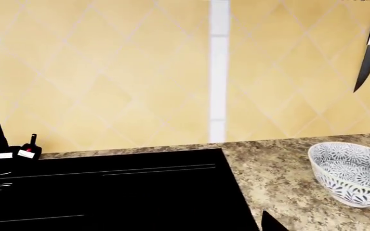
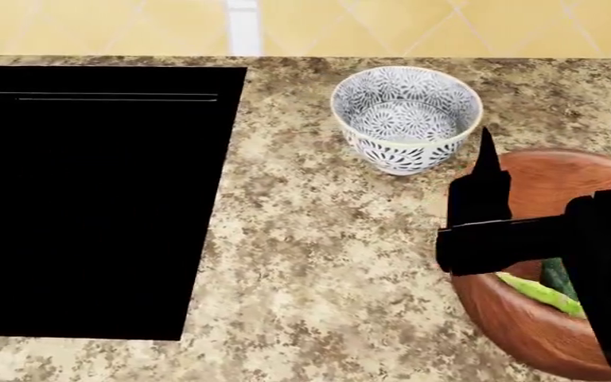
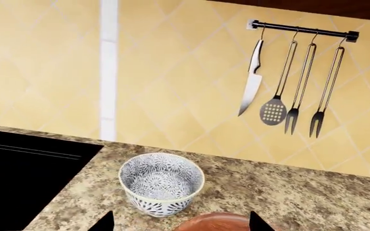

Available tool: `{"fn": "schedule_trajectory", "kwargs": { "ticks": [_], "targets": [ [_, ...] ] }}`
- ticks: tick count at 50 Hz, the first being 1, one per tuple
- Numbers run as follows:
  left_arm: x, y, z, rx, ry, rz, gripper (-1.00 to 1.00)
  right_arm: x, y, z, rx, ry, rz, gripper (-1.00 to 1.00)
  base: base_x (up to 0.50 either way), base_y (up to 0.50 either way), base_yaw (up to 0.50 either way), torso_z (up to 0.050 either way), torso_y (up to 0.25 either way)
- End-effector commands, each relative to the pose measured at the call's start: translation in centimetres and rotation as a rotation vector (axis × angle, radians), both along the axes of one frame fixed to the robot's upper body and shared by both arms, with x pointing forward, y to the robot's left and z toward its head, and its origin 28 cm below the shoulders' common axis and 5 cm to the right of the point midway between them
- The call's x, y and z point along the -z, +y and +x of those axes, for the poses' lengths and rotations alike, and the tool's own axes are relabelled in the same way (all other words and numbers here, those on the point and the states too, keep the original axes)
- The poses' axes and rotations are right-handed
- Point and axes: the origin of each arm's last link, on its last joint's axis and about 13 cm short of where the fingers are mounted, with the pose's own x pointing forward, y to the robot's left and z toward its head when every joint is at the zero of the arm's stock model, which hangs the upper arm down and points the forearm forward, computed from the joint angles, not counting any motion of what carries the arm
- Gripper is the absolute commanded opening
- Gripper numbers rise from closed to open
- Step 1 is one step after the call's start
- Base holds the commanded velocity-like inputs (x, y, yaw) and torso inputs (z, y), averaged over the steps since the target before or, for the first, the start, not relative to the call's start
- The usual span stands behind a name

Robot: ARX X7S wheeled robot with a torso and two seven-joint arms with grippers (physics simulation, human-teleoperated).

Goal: Pick the broccolis and asparaguss from the sink and place them in one bowl. Place the onion in the other bowl. Then turn off the sink faucet.

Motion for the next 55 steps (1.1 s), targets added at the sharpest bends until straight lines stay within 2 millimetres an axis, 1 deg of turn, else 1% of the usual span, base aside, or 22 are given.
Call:
{"fn": "schedule_trajectory", "kwargs": {
  "ticks": [1,12,18,21,27,30,34,37,45,48,55],
  "targets": [
    [0.27,-0.05,0.07,0.017,0.003,-0.009,1.00,0.52,0.18,0.22,-0.007,-0.005,0.025,1.00,0.00,0.50,0.00,0.000,0.000],
    [0.64,-0.22,-0.09,0.019,0.005,-0.015,1.00,0.19,0.35,0.29,-0.013,-0.015,0.030,1.00,0.00,0.50,0.00,0.000,0.000],
    [0.59,-0.22,-0.22,0.019,0.005,-0.011,1.00,0.46,0.38,0.30,-0.011,-0.018,0.036,1.00,0.00,0.50,0.00,0.000,0.000],
    [0.30,0.09,-0.19,0.021,-0.002,-0.013,1.00,0.53,0.35,0.39,-0.010,-0.017,0.034,1.00,0.00,0.50,0.00,0.000,0.000],
    [0.48,-0.35,0.05,0.019,0.001,-0.007,1.00,0.87,0.24,0.31,-0.001,-0.010,0.036,1.00,0.00,0.50,0.00,0.000,0.000],
    [0.36,-0.04,0.17,0.020,0.000,-0.008,1.00,1.03,0.23,0.18,0.006,-0.016,0.037,1.00,0.00,0.50,0.00,0.000,0.000],
    [0.34,-0.48,0.19,0.019,-0.003,-0.010,1.00,1.13,0.28,0.09,0.006,-0.011,0.038,1.00,0.00,0.50,0.00,0.000,0.000],
    [0.29,-0.29,0.08,0.022,-0.003,-0.012,1.00,1.05,0.24,0.07,0.008,-0.010,0.036,1.00,0.00,0.50,0.00,0.000,0.000],
    [0.22,-0.29,0.19,0.024,-0.006,-0.015,1.00,0.89,0.34,0.36,0.005,-0.009,0.032,1.00,0.00,0.50,0.00,0.000,0.000],
    [0.55,-0.54,0.21,0.025,-0.003,-0.016,1.00,1.03,0.38,0.45,0.007,-0.007,0.035,1.00,0.00,0.50,0.00,0.000,0.000],
    [0.67,-0.35,0.19,0.020,-0.006,-0.018,1.00,0.99,0.62,1.01,-0.003,-0.008,0.039,1.00,0.00,0.50,0.00,0.000,0.000]
  ]
}}
